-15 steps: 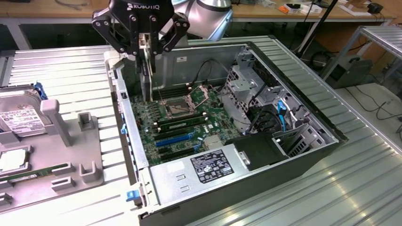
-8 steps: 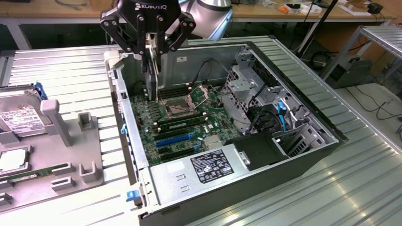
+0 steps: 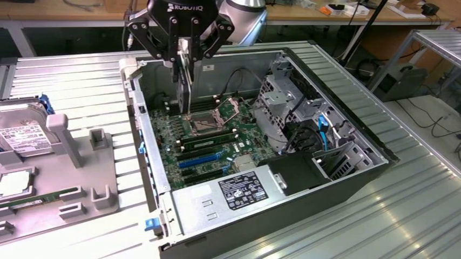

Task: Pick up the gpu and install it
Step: 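Pick up the gpu and move the gpu toward the slot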

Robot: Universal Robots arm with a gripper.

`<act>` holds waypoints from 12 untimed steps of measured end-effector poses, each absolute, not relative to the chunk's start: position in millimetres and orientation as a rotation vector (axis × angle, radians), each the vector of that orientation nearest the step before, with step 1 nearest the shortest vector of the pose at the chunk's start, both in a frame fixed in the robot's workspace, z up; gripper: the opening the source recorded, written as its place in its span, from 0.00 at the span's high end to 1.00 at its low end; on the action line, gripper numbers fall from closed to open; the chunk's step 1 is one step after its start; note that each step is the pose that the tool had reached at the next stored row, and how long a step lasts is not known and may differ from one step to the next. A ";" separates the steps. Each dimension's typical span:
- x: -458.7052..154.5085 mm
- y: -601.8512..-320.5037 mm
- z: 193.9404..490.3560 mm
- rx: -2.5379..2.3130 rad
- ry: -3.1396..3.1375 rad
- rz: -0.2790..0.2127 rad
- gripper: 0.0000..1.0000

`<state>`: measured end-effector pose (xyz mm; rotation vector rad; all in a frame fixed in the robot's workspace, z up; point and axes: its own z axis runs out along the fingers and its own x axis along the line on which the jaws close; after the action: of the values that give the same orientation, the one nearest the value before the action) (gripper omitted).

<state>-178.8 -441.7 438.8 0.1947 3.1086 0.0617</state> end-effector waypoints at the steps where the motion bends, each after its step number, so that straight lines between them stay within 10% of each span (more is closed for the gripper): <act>1: -176.7 -441.7 438.8 0.195 3.109 0.062 0.73; 12: -150.7 -441.7 438.8 0.195 3.109 0.062 0.73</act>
<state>-150.7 -441.7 438.8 0.1948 3.1086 0.0616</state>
